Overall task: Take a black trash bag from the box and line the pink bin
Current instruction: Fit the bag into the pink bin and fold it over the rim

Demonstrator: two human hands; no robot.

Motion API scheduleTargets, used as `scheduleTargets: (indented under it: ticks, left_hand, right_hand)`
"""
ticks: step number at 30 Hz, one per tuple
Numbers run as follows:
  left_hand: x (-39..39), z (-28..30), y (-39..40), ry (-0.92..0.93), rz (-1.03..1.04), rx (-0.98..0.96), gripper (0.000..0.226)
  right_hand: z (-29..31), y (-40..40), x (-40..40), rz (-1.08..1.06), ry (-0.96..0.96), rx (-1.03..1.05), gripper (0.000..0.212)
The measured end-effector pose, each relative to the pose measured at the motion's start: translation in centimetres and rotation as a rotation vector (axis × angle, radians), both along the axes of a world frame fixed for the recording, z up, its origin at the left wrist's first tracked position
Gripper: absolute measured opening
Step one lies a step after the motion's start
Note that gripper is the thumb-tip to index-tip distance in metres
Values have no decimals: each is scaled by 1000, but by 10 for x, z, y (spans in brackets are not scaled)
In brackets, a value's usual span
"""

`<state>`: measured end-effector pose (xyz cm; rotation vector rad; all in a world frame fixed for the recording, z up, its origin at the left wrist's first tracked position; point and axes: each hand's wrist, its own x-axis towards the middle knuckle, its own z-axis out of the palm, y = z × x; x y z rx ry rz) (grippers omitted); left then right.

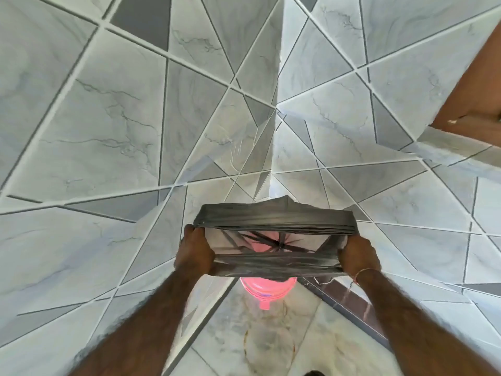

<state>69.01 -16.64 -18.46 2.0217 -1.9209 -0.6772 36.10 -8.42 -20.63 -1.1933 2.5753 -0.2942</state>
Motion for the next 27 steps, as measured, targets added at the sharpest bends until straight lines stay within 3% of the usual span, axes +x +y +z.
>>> scheduleTargets:
  ticks: [7, 12, 17, 19, 21, 24, 27]
  left_hand:
    - [28, -10, -8, 83, -23, 52, 51]
    - [48, -31, -3, 379, 221, 216, 43]
    - [72, -54, 12, 349, 264, 248, 48]
    - [78, -63, 10, 343, 287, 259, 48]
    - [80, -71, 6, 339, 310, 280, 44]
    - [78, -81, 2, 304, 330, 301, 35]
    - [70, -93, 0, 260, 307, 323, 33]
  right_hand:
    - [-8, 16, 34, -21, 27, 86, 31]
    - [-28, 25, 64, 58, 26, 218, 32]
    - [-58, 27, 90, 227, 24, 352, 42]
    - [-67, 23, 97, 277, 5, 381, 37]
    - [-78, 17, 102, 288, -17, 394, 28]
    - [-99, 9, 109, 257, -129, 409, 46]
    - [-107, -1, 115, 240, -189, 415, 41]
